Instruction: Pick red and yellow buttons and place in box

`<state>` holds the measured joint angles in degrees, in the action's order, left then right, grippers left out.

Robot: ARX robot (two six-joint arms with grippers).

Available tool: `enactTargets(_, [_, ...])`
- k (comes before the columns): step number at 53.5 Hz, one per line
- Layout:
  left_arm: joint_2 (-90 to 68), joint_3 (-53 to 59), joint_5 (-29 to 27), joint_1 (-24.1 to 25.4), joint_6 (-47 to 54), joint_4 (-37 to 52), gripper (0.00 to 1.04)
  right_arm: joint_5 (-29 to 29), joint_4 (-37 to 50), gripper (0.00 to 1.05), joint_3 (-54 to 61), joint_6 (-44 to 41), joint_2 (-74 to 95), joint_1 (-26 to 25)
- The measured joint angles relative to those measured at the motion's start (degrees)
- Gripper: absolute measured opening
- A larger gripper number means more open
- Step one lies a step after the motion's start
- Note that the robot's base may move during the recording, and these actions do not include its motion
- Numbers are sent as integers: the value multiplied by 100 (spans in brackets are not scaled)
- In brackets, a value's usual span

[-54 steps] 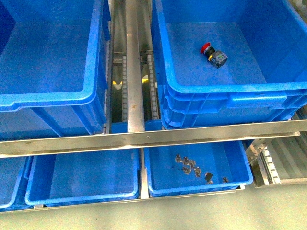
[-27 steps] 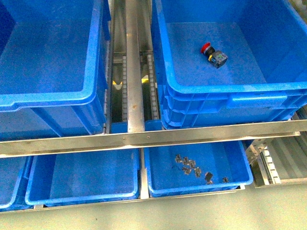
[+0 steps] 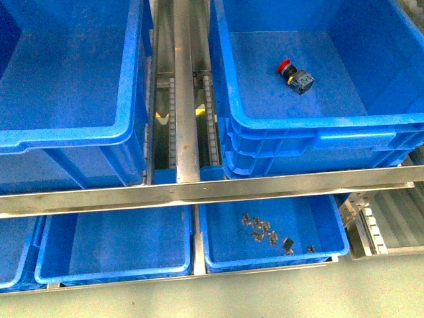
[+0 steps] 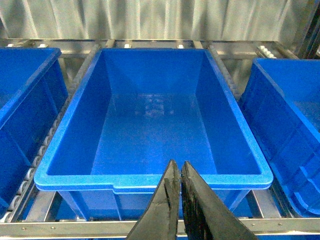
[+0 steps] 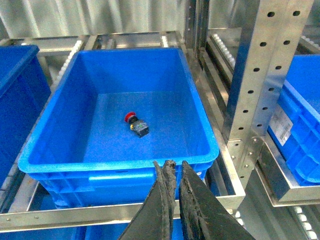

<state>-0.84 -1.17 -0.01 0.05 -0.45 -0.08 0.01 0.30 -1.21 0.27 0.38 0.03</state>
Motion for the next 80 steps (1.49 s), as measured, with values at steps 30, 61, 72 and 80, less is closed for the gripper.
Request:
enactTargets(30, [0, 0, 13, 2, 0, 0, 3, 28, -20, 94, 0, -9, -11, 0])
enactTargets(61, [0, 0, 0, 0, 2, 7, 3, 7, -33, 99, 0, -9, -11, 4])
enactTargets(72, [0, 0, 7, 0, 2, 7, 3, 2, -37, 99, 0, -7, -11, 4])
enactTargets(80, [0, 0, -2, 0, 2, 15, 27, 9, -33, 99, 0, -7, -11, 4])
